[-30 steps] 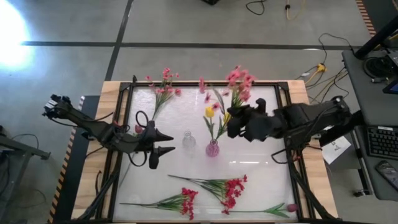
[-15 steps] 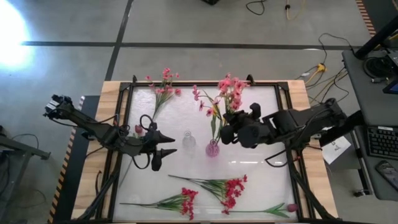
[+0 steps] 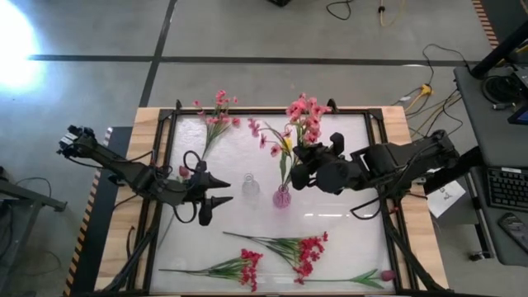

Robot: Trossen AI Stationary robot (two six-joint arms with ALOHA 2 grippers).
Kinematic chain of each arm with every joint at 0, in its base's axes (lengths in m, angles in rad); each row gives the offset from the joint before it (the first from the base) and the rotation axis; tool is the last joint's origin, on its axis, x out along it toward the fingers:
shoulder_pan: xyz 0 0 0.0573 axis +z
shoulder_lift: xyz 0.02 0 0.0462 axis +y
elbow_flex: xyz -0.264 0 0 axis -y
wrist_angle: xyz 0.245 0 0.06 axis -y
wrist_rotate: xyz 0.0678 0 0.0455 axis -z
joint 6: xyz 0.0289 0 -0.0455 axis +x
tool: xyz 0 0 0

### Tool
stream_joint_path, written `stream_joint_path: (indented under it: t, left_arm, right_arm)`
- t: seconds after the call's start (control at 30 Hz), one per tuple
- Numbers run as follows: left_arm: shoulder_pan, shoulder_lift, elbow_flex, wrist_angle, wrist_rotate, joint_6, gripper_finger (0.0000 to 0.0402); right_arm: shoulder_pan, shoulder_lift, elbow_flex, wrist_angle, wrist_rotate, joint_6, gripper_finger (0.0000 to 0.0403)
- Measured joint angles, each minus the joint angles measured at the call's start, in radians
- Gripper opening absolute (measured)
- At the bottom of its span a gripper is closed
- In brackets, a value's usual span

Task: Sort flowers into vase by color
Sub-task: Put the right pink flowers into the purple vase

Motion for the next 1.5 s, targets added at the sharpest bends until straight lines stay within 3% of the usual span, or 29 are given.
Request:
stream_joint_path:
  t: [0.47,0.77,1.13,1.27,1.5]
  left_arm:
    - [0.0,-0.001,0.0,-0.063,0.007,-0.024,0.0194]
    - [0.0,-0.002,0.0,-0.148,0.137,-0.145,0.0194]
    - [0.0,-0.003,0.0,-0.186,0.166,-0.173,0.0194]
    - [0.0,-0.003,0.0,-0.188,0.165,-0.173,0.0194]
    - [0.0,-0.003,0.0,-0.22,0.165,-0.198,0.0194]
  right_arm:
    - [-0.001,0.061,-0.005,-0.018,-0.004,0.005,0.0013]
    - [-0.001,0.123,-0.006,-0.022,-0.042,0.17,0.0013]
    - [0.013,0.132,-0.05,-0.021,-0.066,0.326,0.0015]
    - [0.018,0.126,-0.068,-0.021,-0.069,0.333,0.0043]
    - [0.05,0.119,-0.069,0.079,-0.091,0.343,0.0125]
